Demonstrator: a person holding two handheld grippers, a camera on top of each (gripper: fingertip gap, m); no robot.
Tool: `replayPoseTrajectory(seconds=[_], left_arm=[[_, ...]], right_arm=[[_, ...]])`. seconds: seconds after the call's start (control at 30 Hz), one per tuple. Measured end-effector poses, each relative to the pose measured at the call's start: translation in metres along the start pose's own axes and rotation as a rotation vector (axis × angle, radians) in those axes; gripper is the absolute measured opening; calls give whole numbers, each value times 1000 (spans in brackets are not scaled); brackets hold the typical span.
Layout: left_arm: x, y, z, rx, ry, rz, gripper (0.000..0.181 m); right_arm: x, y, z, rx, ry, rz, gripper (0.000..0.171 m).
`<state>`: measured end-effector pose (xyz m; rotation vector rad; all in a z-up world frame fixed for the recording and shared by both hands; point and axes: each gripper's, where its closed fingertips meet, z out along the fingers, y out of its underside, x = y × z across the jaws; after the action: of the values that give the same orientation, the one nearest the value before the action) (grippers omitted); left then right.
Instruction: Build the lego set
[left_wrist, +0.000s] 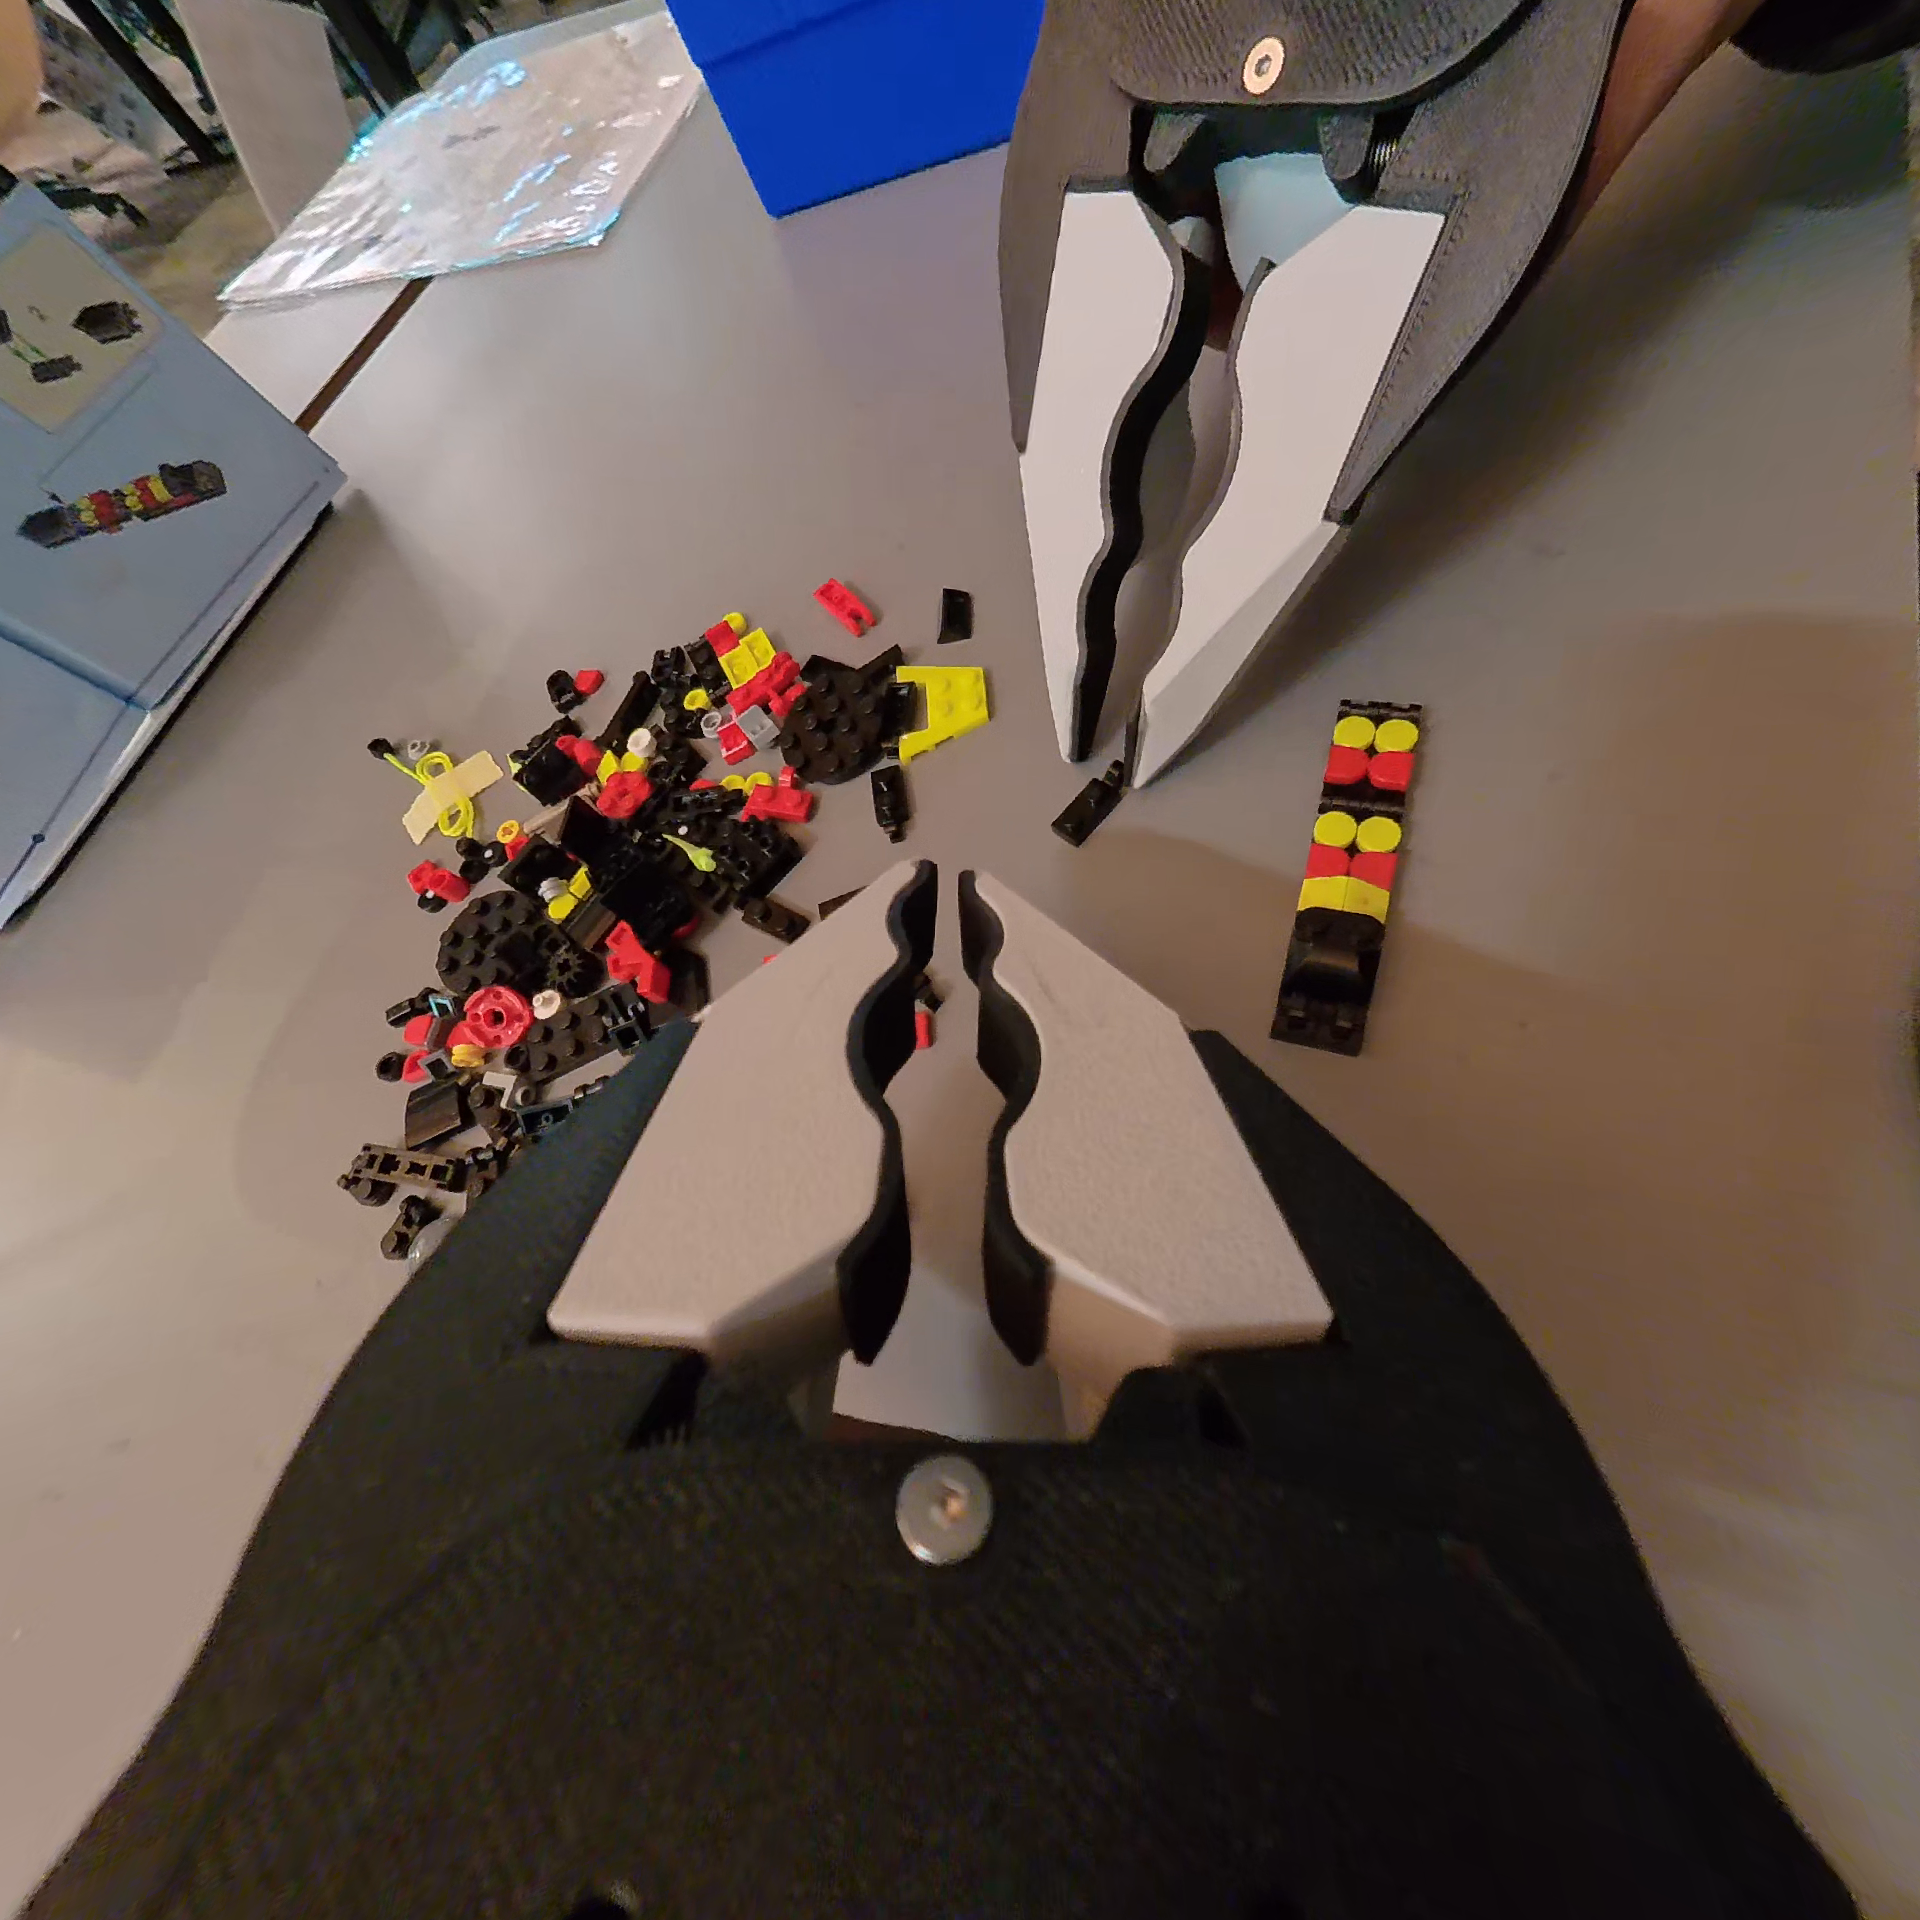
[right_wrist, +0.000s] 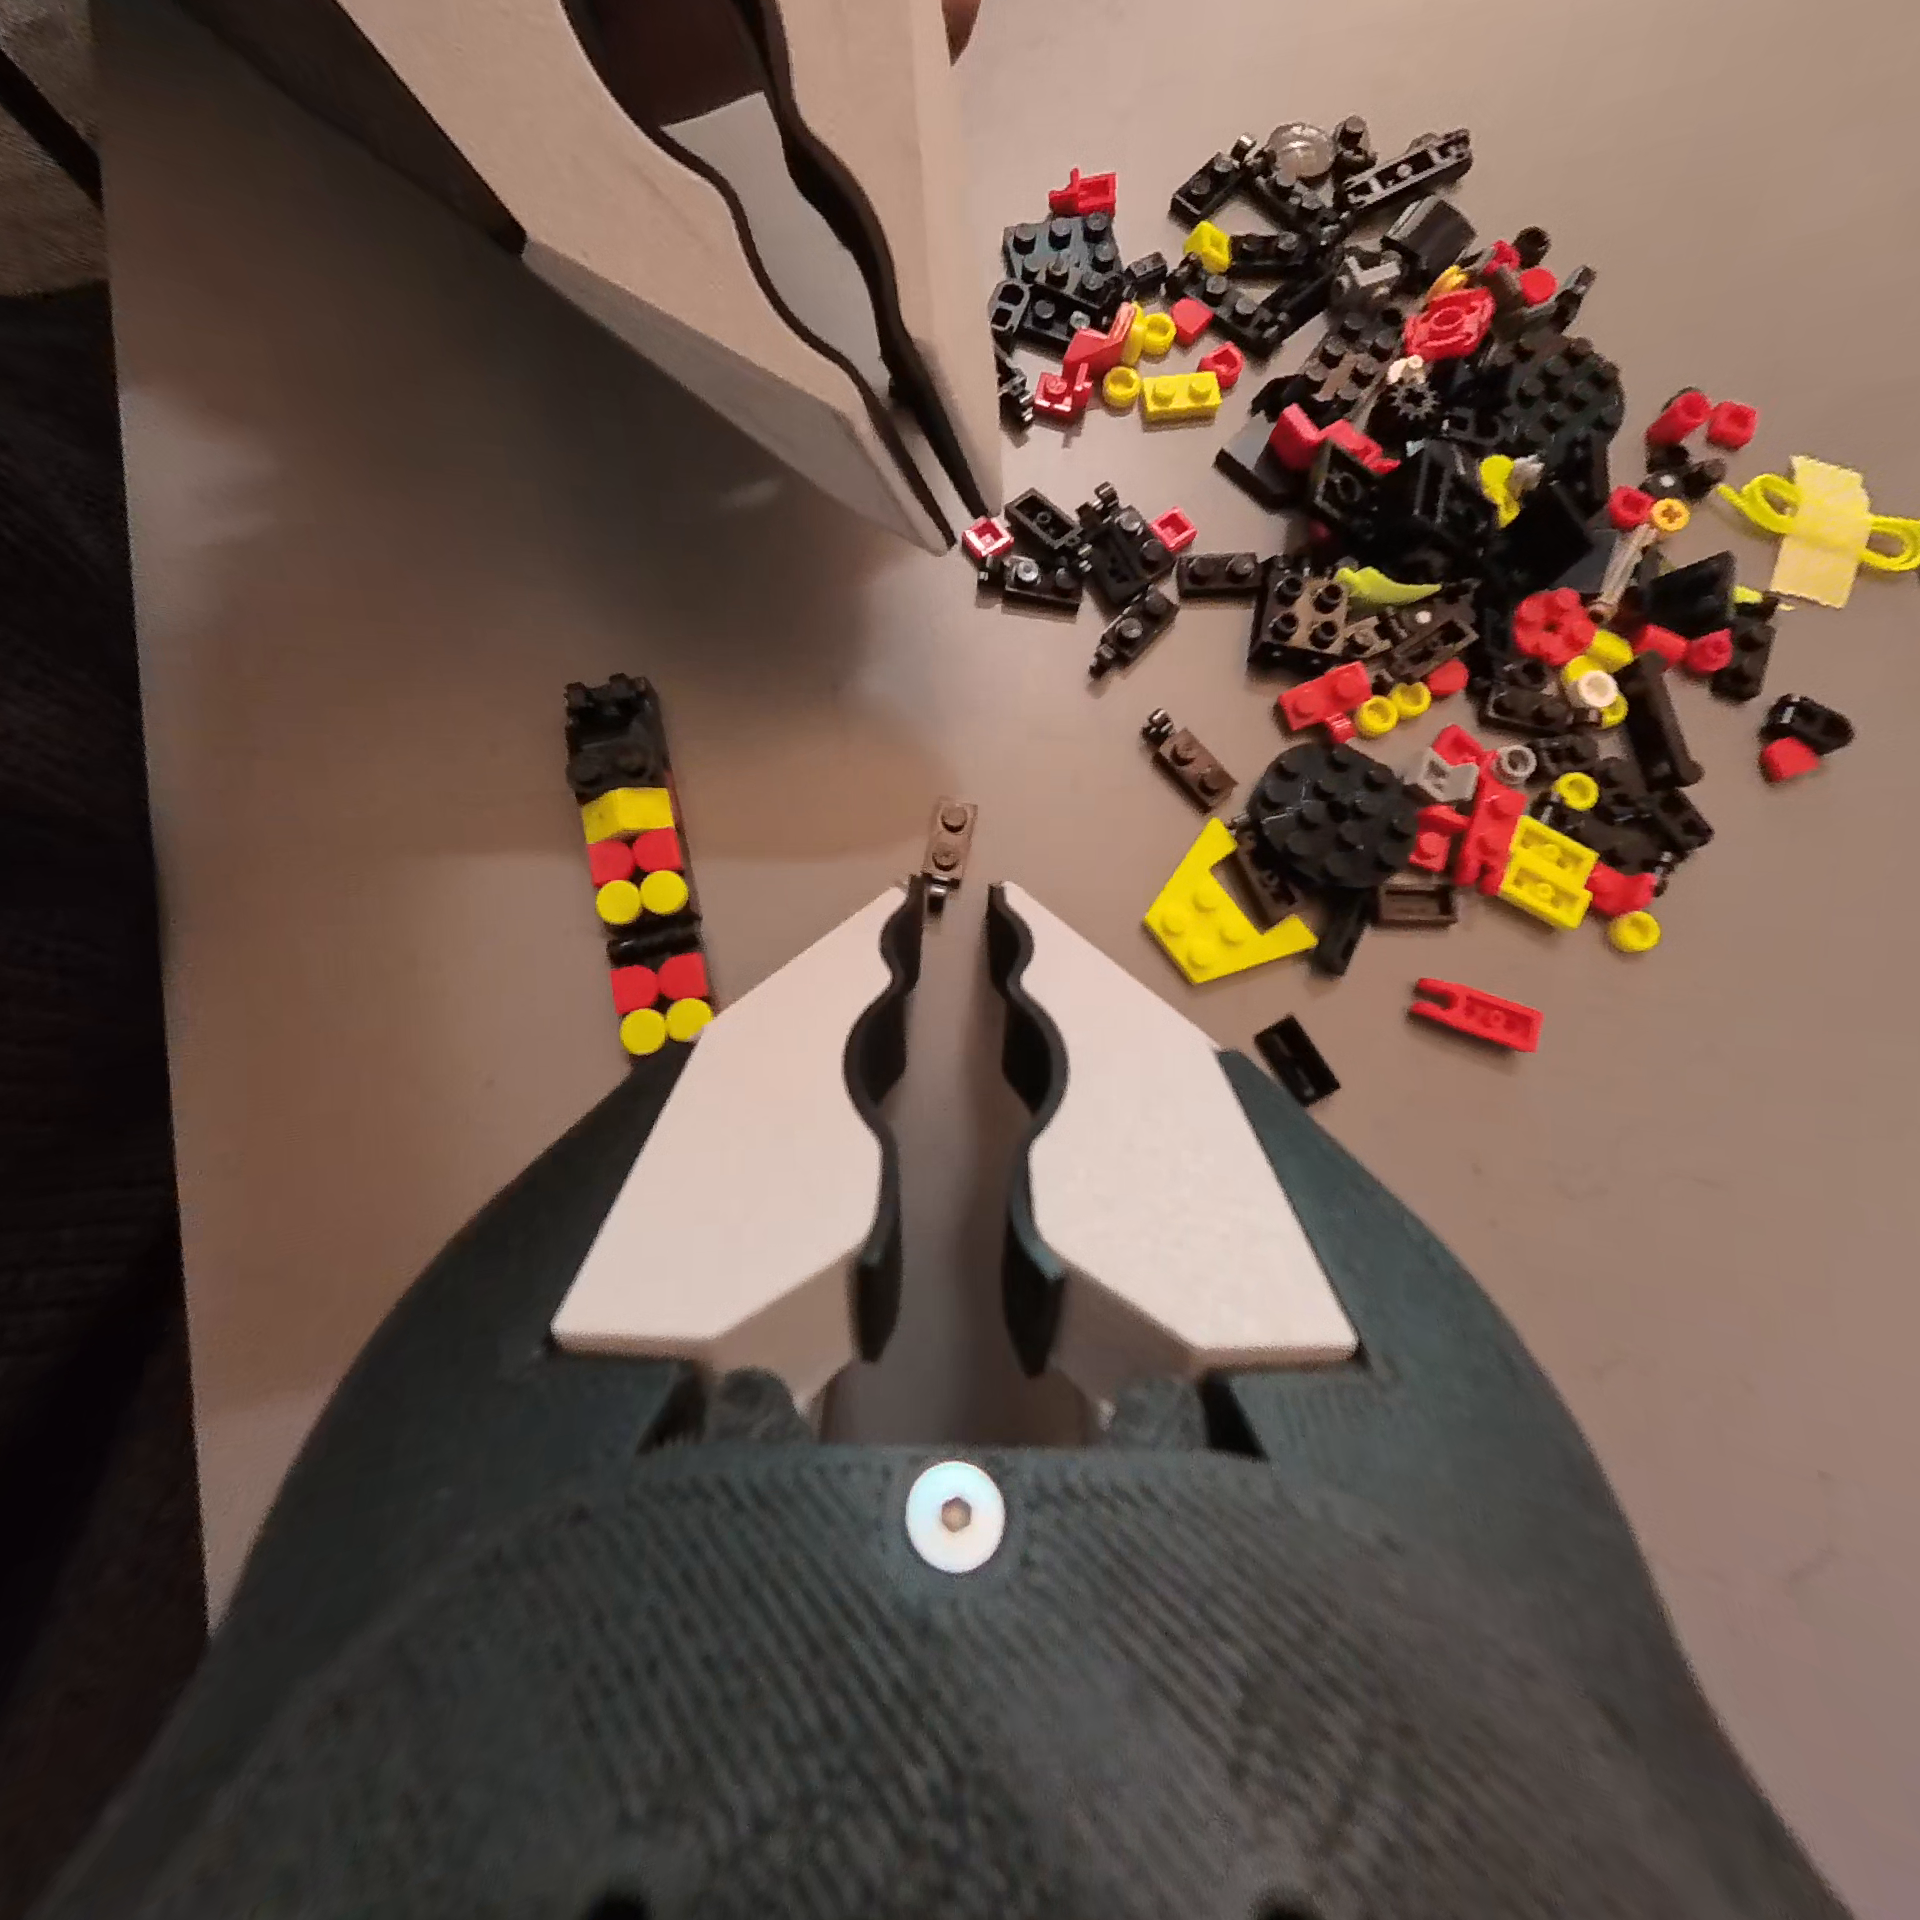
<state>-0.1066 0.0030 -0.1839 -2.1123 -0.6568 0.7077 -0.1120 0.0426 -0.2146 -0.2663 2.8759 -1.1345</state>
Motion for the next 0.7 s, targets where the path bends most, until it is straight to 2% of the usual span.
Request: replayPoseTrajectory(seconds=[0.03,0.4,0.57,0.7], left_arm=[[0,0,0,-1,-1,1,2],[-9,2,0,-12,-45,-22,0],[-41,6,-3,-28,-204,-119,0],[-49,10,-5,-28,-205,-218,0]], right_arm=[[0,0,0,1,1,0,11],[6,1,-1,2,25,10,8],[9,0,-2,2,49,3,8],[7,-10,-5,50,50,0,8]])
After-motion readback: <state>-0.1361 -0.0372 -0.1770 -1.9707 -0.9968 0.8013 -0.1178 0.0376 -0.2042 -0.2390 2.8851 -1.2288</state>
